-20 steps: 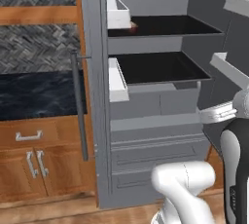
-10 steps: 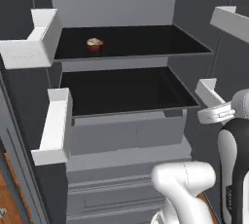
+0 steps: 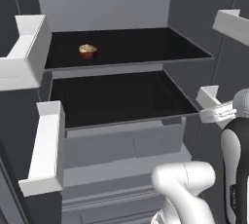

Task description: Take the cupcakes from the fridge and place them on the empty tray on the dining counter.

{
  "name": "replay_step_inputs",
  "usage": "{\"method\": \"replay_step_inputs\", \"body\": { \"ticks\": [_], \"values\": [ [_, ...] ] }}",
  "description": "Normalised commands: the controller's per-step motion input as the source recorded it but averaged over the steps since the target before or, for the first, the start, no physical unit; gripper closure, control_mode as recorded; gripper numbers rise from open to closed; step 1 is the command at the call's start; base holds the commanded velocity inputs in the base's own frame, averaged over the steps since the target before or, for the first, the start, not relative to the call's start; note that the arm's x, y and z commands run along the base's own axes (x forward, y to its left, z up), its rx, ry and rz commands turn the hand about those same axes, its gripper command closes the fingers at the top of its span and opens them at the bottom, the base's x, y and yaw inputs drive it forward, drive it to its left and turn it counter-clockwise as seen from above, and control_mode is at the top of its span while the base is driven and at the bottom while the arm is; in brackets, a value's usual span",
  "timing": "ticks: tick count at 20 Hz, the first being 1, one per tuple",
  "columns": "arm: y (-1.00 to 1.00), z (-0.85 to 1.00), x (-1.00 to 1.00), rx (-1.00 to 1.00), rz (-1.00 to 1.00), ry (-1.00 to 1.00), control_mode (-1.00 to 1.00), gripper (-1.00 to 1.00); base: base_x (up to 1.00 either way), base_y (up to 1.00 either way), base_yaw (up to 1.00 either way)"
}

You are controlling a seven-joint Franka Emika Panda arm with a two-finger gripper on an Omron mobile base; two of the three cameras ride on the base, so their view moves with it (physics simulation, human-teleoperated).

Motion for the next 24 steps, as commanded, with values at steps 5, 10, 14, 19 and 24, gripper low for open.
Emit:
{"method": "replay_step_inputs", "body": {
  "ticks": [5,10,14,19,24],
  "values": [
    [0.00,0.00,0.00,0.00,0.00,0.00,1.00,-1.00,1.00,0.91,-0.40],
    [0.00,0.00,0.00,0.00,0.00,0.00,1.00,-1.00,1.00,0.80,-0.73],
    [0.00,0.00,0.00,0.00,0.00,0.00,1.00,-1.00,0.44,0.54,-0.51],
    [0.00,0.00,0.00,0.00,0.00,0.00,1.00,-1.00,0.00,0.04,-0.02],
    [0.00,0.00,0.00,0.00,0.00,0.00,1.00,-1.00,0.28,0.00,0.55]
  ]
}}
